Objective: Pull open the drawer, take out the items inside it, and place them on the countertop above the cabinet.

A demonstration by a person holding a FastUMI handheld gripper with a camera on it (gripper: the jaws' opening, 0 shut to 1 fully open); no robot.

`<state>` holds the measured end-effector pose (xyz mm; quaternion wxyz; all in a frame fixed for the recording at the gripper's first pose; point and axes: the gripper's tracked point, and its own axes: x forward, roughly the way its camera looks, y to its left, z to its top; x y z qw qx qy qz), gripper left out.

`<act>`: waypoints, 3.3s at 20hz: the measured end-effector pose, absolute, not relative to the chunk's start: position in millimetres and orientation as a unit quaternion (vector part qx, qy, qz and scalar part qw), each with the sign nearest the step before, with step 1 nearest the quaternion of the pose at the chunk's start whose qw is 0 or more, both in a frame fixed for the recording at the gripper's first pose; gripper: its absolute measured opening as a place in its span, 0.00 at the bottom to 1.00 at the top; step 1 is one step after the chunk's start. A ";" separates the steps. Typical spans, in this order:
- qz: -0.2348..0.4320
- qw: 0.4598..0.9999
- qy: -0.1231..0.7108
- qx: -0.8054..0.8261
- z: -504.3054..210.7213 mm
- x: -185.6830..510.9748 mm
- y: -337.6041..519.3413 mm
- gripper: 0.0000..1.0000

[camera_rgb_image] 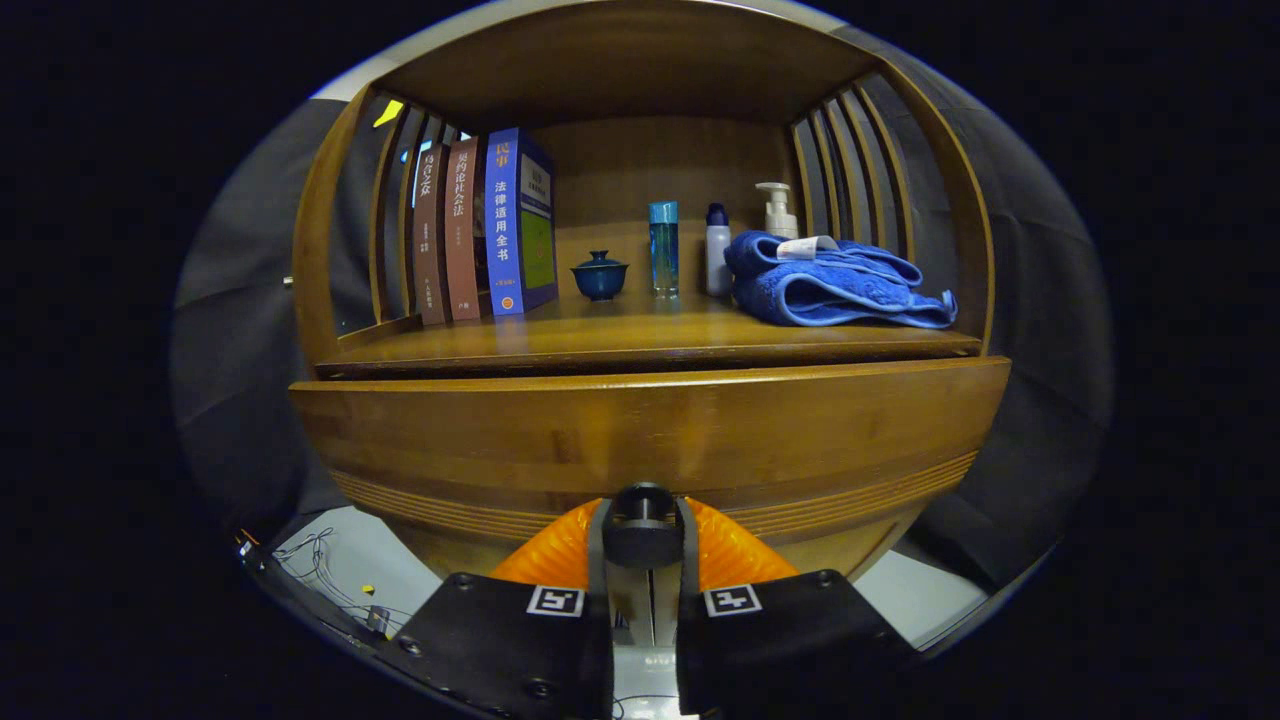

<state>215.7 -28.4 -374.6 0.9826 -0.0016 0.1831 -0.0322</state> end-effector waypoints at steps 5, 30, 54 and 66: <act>-0.036 0.982 0.184 0.010 -369.0 171.4 -26.3 0.29; -0.020 0.985 0.173 -0.014 -373.9 44.6 -29.7 0.48; 0.061 0.977 0.201 0.033 -229.6 121.8 -28.6 0.99; 0.032 0.850 0.525 0.006 -372.8 193.0 -53.9 0.98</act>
